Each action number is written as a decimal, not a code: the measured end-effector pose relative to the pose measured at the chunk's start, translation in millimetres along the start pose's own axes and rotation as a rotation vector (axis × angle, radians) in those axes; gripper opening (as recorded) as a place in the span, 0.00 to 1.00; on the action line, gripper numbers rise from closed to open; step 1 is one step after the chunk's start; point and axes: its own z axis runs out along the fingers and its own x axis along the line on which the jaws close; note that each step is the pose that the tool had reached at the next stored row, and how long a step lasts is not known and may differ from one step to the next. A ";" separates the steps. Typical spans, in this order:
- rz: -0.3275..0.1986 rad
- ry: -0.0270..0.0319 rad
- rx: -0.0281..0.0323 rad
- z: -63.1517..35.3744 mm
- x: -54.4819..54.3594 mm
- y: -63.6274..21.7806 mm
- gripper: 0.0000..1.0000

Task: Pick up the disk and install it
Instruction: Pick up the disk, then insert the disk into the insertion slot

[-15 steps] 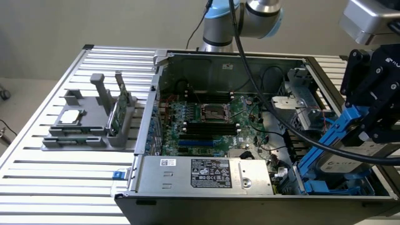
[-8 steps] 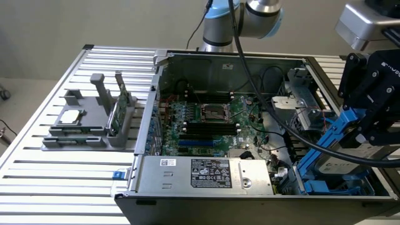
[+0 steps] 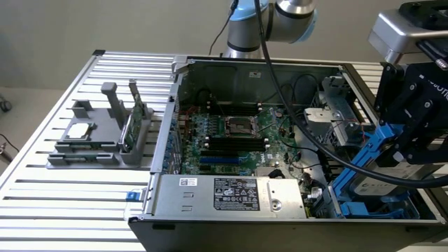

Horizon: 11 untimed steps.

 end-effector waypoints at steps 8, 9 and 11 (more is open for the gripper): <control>-0.001 0.0022 0.0016 8.8 -1.5 1.5 0.33; -0.001 0.0023 0.0016 9.9 -1.7 1.6 0.33; -0.001 0.0031 0.0016 11.9 -2.0 1.9 0.33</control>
